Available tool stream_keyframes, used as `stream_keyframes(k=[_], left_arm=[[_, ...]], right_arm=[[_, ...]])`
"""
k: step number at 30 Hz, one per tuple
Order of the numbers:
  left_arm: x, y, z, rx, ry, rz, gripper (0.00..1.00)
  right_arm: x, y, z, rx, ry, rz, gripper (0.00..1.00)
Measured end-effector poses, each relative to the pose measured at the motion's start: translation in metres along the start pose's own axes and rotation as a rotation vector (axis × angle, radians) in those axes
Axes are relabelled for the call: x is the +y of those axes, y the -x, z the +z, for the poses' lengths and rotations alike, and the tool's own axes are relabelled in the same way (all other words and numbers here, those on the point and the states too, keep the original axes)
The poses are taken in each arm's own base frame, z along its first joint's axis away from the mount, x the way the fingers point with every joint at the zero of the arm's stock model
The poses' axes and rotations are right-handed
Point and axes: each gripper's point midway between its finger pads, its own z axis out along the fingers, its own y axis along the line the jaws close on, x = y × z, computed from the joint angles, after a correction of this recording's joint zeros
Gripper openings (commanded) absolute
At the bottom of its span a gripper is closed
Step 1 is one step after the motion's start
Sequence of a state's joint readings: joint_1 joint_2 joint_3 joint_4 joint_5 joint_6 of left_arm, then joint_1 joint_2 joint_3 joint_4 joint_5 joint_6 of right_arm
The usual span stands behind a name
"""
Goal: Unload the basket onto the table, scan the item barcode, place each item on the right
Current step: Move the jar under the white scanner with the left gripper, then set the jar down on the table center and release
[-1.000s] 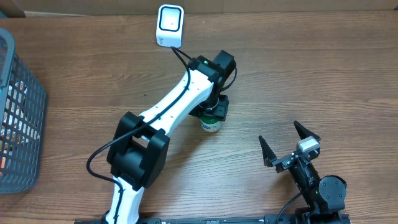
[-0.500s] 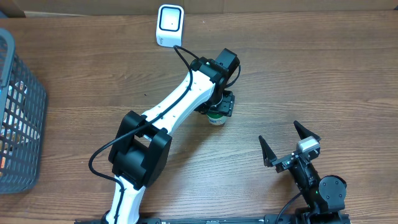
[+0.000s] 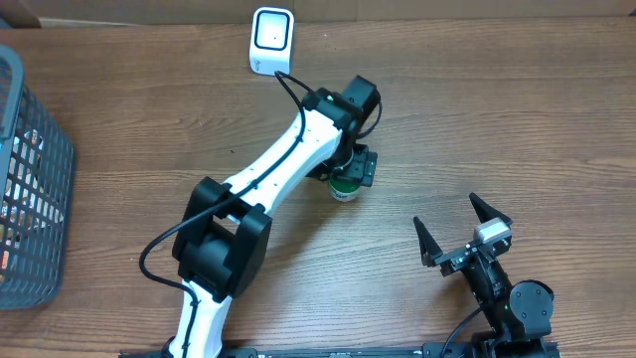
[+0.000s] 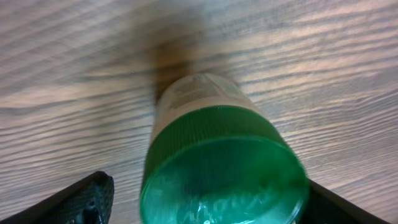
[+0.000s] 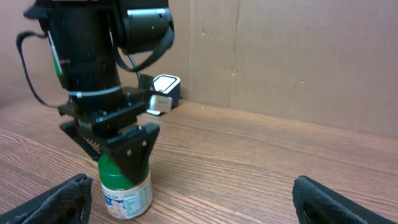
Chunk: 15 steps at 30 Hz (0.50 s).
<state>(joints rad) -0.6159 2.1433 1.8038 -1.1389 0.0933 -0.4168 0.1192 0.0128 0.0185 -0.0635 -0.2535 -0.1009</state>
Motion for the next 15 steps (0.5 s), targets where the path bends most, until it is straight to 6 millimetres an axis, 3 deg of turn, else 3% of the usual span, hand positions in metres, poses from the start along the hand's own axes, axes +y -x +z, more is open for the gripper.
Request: stream_keyframes(k=[3,6,10,15], left_arm=[[0.007,0.013,-0.024,-0.025,-0.007,-0.03,0.94],[0.02,0.036,-0.064,-0.091,-0.023,-0.073,0.94],[0.049,0.057,-0.14,-0.225,-0.046,-0.142,0.95],[0.105,0.048,-0.252,-0.448,-0.038,-0.254,0.98]], right_arm=[[0.0,0.0,0.0,0.0,0.001,0.0,1.0],[0.0,0.0,0.0,0.001,0.0,0.0,1.0],[0.0,0.0,0.0,0.0,0.0,0.0,1.0],[0.0,0.0,0.0,0.0,0.0,-0.001,1.0]])
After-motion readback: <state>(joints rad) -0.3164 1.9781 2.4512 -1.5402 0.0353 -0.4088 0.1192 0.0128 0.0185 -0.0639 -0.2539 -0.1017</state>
